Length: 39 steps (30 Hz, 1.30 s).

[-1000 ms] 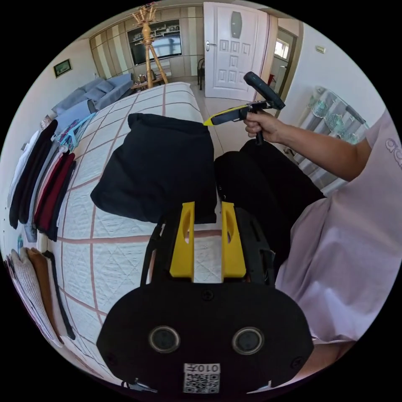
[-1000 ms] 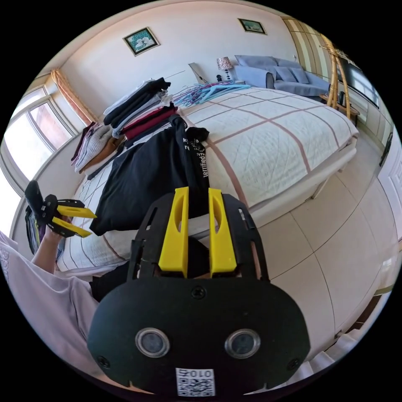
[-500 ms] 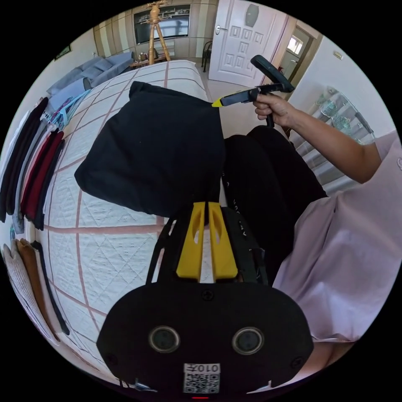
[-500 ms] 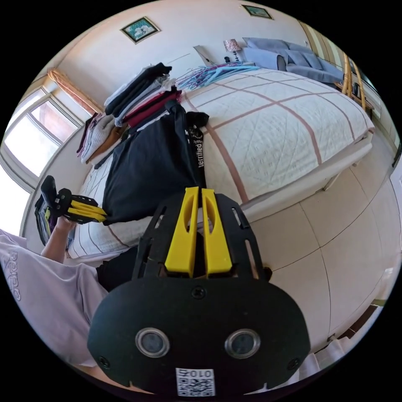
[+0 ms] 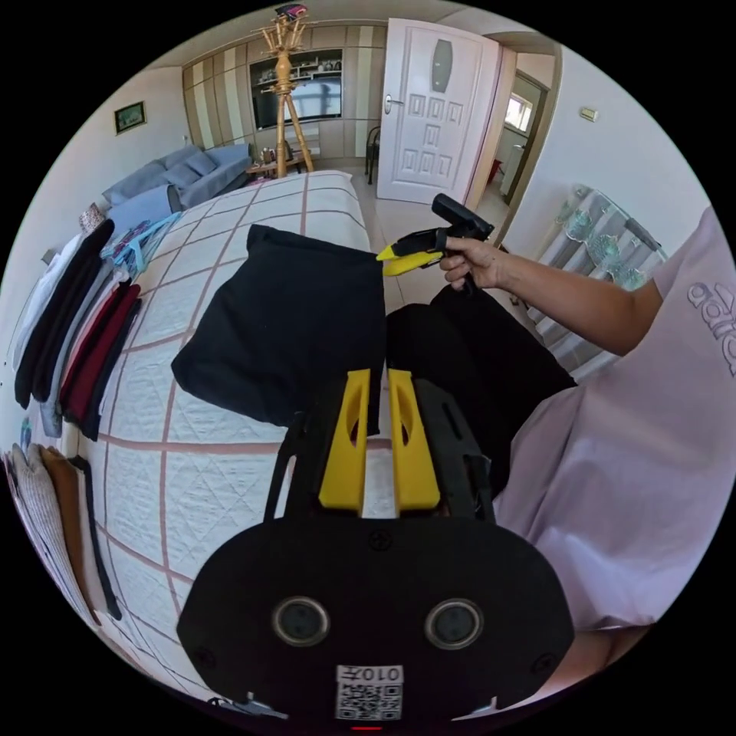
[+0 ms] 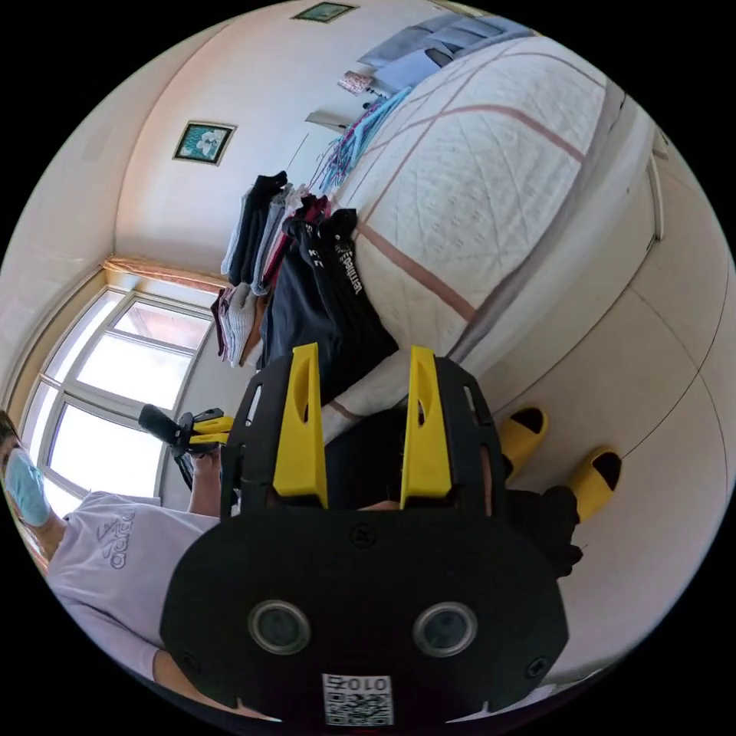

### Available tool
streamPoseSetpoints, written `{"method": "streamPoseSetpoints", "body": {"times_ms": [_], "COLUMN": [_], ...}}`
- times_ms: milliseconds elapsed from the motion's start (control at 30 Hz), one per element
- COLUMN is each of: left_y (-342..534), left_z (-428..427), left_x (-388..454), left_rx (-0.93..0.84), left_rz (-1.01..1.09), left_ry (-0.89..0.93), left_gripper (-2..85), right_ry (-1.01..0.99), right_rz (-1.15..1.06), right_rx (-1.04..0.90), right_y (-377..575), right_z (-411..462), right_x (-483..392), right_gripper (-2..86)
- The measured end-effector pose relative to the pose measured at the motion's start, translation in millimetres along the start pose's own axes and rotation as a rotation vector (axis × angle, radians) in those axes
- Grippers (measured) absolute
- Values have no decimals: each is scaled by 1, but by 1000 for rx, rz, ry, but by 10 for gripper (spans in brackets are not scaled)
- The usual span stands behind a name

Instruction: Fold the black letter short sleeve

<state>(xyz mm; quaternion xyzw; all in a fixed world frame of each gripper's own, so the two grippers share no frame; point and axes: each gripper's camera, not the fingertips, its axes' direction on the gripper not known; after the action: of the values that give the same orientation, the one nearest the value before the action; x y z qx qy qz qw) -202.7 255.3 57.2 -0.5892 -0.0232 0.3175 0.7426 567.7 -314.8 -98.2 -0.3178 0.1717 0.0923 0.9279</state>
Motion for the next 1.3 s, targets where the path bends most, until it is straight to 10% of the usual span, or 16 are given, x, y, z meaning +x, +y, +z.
{"method": "streamPoseSetpoints", "body": {"times_ms": [433, 1300], "left_y": [136, 161], "left_z": [-50, -38], "left_x": [-151, -263], "left_rx": [309, 489], "left_rz": [-878, -1245], "left_ry": [342, 918], "left_gripper": [124, 167], "right_ry": [-138, -293], "right_rz": [34, -165], "right_rx": [-76, -56], "right_y": [-49, -86], "right_z": [-33, -115], "right_x": [11, -110], "right_gripper": [68, 54]}}
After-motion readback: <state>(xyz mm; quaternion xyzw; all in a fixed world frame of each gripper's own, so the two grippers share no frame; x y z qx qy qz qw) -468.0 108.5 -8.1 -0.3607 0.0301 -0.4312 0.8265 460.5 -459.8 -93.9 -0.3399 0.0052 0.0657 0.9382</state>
